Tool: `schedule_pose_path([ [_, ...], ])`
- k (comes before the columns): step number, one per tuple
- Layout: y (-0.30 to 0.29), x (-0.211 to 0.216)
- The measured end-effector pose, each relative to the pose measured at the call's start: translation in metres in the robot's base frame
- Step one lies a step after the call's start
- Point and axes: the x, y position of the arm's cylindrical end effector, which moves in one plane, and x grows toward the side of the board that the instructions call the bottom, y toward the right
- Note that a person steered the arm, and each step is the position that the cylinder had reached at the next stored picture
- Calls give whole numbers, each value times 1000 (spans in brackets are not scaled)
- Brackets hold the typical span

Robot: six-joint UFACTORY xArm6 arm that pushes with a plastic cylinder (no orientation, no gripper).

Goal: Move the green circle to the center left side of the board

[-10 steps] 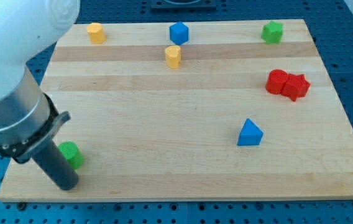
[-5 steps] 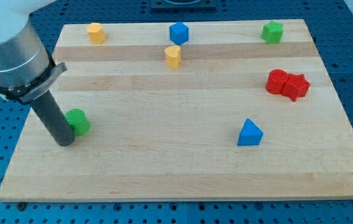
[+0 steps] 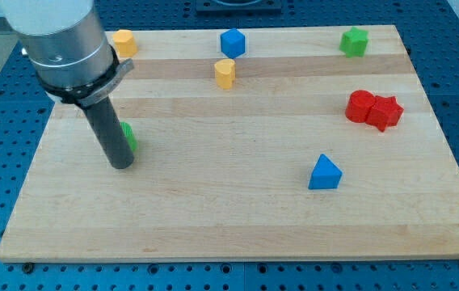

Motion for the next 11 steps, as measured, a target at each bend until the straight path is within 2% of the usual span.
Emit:
schedule_pose_path([
  [1, 16, -7],
  [3, -22, -23],
  [8, -57, -56],
  [10, -56, -56],
  [11, -14, -41],
])
